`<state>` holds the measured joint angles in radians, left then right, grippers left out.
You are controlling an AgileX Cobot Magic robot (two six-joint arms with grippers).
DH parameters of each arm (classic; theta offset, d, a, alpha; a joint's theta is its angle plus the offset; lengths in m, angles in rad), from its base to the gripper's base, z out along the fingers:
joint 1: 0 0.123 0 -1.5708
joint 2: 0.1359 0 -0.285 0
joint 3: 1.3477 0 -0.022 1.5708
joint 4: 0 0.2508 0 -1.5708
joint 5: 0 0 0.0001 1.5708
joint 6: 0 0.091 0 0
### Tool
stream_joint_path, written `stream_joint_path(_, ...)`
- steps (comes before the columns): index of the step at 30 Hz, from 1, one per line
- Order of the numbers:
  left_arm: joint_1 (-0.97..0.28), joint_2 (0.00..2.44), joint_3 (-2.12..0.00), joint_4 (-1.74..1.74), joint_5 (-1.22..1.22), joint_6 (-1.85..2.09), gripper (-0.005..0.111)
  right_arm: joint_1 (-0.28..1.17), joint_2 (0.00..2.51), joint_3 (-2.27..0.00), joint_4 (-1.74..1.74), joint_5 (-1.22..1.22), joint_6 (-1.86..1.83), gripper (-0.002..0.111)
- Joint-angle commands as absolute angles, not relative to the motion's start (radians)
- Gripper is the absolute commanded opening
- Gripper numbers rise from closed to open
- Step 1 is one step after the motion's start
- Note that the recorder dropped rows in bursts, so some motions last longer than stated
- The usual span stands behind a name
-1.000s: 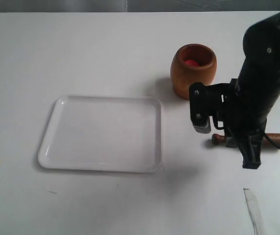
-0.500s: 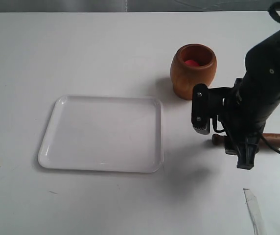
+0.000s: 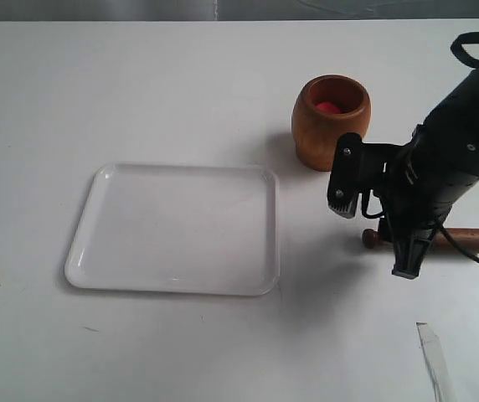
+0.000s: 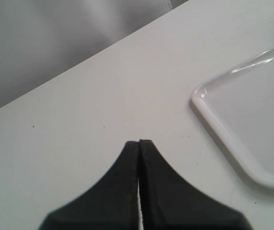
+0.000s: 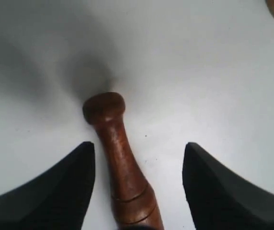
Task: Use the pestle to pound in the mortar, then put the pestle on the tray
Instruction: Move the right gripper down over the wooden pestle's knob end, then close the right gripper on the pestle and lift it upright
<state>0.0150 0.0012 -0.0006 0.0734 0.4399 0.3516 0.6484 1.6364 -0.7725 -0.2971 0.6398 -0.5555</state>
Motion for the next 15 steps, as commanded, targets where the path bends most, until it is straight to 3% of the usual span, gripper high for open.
stream_joint_path(1, 0.007, 0.0, 0.0, 0.066, 0.437, 0.343, 0.0, 0.648, 1.633, -0.768, -0.28, 0.64, -0.537, 0.051)
stream_joint_path(11, 0.007, 0.0, 0.0, 0.066, 0.437, 0.343, 0.0, 0.648, 1.727, -0.77, -0.29, 0.636, -0.541, 0.051)
stream_joint_path(13, 0.007, 0.0, 0.0, 0.066, 0.437, 0.343, 0.0, 0.648, 1.73, -0.77, -0.29, 0.613, -0.541, 0.044)
stream_joint_path(15, 0.007, 0.0, 0.0, 0.066, 0.437, 0.343, 0.0, 0.648, 1.73, -0.77, -0.32, 0.603, -0.541, 0.025)
